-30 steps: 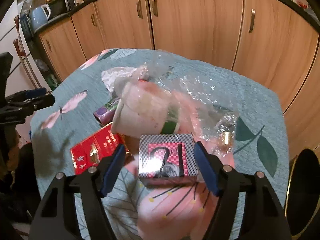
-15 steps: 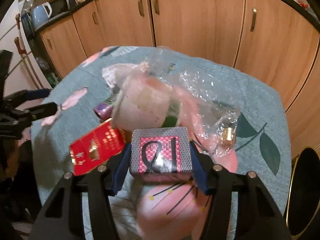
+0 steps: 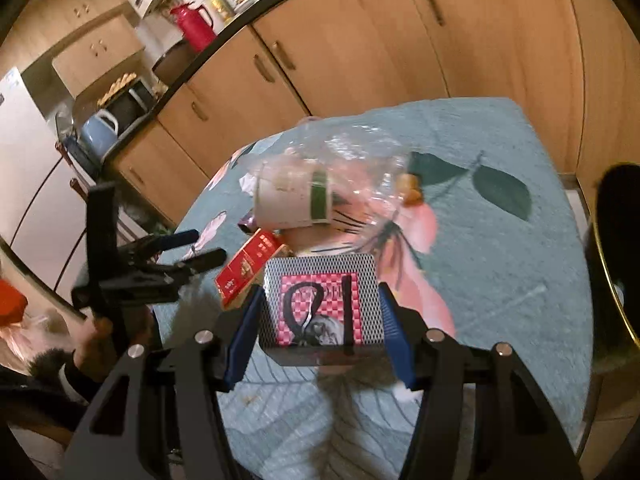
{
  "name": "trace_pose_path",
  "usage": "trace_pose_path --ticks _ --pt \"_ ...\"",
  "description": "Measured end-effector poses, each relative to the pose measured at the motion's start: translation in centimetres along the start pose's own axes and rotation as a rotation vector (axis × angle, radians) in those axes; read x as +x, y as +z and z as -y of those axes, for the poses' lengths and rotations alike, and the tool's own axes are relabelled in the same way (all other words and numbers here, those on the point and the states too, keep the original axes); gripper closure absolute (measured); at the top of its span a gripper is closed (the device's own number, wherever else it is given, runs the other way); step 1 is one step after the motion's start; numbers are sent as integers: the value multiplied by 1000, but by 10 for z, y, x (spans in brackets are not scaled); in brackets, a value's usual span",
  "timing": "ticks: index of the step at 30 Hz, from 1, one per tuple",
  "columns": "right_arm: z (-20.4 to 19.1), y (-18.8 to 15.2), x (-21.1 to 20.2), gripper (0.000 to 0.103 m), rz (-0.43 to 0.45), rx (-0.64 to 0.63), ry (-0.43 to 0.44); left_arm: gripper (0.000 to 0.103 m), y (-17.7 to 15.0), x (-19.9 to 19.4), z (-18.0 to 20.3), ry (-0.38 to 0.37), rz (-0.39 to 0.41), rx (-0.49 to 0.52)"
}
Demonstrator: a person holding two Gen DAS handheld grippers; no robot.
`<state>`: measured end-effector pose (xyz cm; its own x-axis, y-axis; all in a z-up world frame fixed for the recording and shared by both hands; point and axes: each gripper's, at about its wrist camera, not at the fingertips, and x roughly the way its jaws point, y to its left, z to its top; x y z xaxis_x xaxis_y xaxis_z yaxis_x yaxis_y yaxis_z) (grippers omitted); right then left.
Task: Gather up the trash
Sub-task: 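Grasp the pink-black box with the right gripper while the left grasps the red cigarette pack, then carry both packs to the black bin and release them inside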
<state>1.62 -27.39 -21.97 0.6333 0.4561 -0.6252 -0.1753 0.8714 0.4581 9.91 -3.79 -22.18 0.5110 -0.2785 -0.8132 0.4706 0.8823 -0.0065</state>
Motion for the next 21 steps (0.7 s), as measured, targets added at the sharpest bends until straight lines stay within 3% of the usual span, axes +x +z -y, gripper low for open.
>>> trace_pose_path --ticks 4,7,10,11,12,14,18,21 --pt "-1 -3 -2 46 11 -8 4 8 -2 23 25 14 -52 71" --pt "1 -4 -1 46 20 -8 8 9 -6 37 28 -3 -98 69" --pt "4 -7 -3 46 28 1 10 10 -7 38 27 -15 -91 61" --pt "5 -8 -3 46 33 6 12 16 -7 37 26 -10 -90 56" --pt "6 -9 -4 46 38 10 14 29 -8 35 24 -9 -83 42" --pt "7 -10 -5 46 45 15 15 40 -10 31 22 -8 -74 24" --pt "6 -12 -8 46 59 12 13 42 -19 26 25 5 -55 10" --pt "9 -13 -13 46 71 18 12 42 -26 15 26 -28 -42 -16"
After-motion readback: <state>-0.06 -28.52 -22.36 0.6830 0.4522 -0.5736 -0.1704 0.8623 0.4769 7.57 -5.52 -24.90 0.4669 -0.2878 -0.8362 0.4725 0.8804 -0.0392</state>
